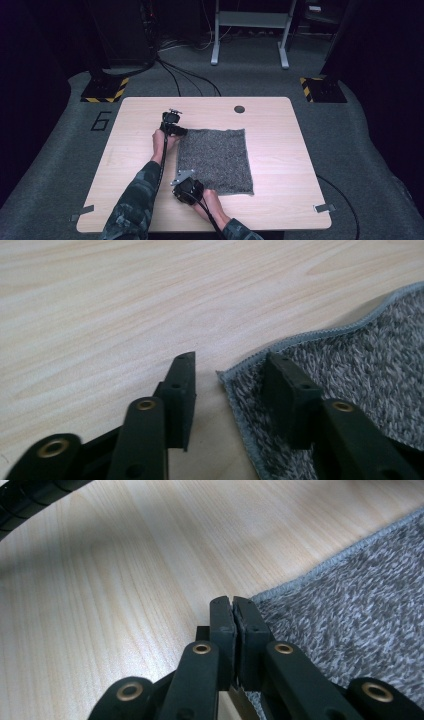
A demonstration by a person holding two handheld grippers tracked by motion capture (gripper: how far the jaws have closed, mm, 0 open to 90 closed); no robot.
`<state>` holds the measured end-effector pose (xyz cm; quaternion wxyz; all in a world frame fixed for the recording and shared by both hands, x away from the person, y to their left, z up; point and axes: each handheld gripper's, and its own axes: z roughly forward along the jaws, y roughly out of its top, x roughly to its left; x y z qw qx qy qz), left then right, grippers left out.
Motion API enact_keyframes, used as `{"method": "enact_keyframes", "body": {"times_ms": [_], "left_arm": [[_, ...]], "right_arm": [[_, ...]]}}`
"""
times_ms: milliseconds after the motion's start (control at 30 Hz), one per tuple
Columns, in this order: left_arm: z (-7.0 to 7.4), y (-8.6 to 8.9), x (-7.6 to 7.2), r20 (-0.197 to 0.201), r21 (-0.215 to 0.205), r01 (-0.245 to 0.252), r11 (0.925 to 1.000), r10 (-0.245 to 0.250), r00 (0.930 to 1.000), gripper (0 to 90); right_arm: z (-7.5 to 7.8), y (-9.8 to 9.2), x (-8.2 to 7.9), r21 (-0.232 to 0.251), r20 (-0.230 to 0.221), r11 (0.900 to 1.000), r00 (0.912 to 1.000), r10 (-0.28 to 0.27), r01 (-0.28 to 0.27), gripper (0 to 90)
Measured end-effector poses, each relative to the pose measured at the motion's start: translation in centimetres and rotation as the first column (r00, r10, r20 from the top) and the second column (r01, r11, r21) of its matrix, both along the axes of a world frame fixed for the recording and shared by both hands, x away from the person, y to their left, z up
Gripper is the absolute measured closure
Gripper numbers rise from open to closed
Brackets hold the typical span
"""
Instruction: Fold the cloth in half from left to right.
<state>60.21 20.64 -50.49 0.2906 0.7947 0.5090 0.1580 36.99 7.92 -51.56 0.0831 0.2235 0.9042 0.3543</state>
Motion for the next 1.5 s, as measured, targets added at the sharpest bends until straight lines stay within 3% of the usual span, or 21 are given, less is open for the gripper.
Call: {"method": "enact_keyframes", "body": {"times_ms": [67, 200, 300, 467, 600, 833, 1133, 1500], "left_arm": [[0.0, 0.0, 0.0, 0.01, 0.021, 0.003, 0.9998, -0.003, 0.9999, 66.7], [-0.1, 0.2, 0.0, 0.013, 0.008, 0.002, 1.0, -0.002, 0.9999, 84.8], [-0.1, 0.2, -0.1, 0.011, 0.007, 0.003, 1.0, -0.004, 0.9999, 87.4], [0.2, 0.0, -0.1, 0.012, 0.015, 0.017, 0.9997, -0.018, 0.9998, 88.6], [1.0, -0.1, -0.2, 0.027, 0.01, 0.031, 0.9995, -0.031, 0.9992, 88.7], [3.4, -0.3, -0.3, 0.044, 0.003, 0.048, 0.9989, -0.048, 0.9979, 88.8], [6.5, -1.3, -0.1, 0.047, 0.038, 0.087, 0.9955, -0.089, 0.9949, 88.8], [9.1, -1.3, 0.2, 0.04, 0.095, 0.1, 0.9904, -0.105, 0.9937, 88.7]], "right_arm": [[0.0, 0.0, 0.0, -0.001, 0.0, 1.0, 1.0, 0.001, -0.001, 88.2], [-0.1, 0.0, -0.2, 0.003, 0.004, 1.0, 0.9999, -0.01, 0.01, 88.6], [-0.1, 0.0, -0.2, 0.009, 0.008, 1.0, 1.0, -0.006, 0.006, 88.7], [0.3, -0.3, -0.5, 0.018, 0.006, 1.0, 1.0, 0.003, -0.003, 88.9], [1.0, -0.8, -0.8, 0.07, 0.02, 0.997, 0.9996, -0.02, 0.018, 89.0], [2.7, -2.0, -1.0, 0.124, 0.043, 0.992, 0.9981, -0.044, 0.039, 89.1], [5.0, -3.2, -1.2, 0.198, 0.078, 0.978, 0.9942, -0.074, 0.058, 89.1], [7.7, -2.6, -1.1, 0.262, 0.115, 0.963, 0.9892, -0.091, 0.058, 89.2]]}}
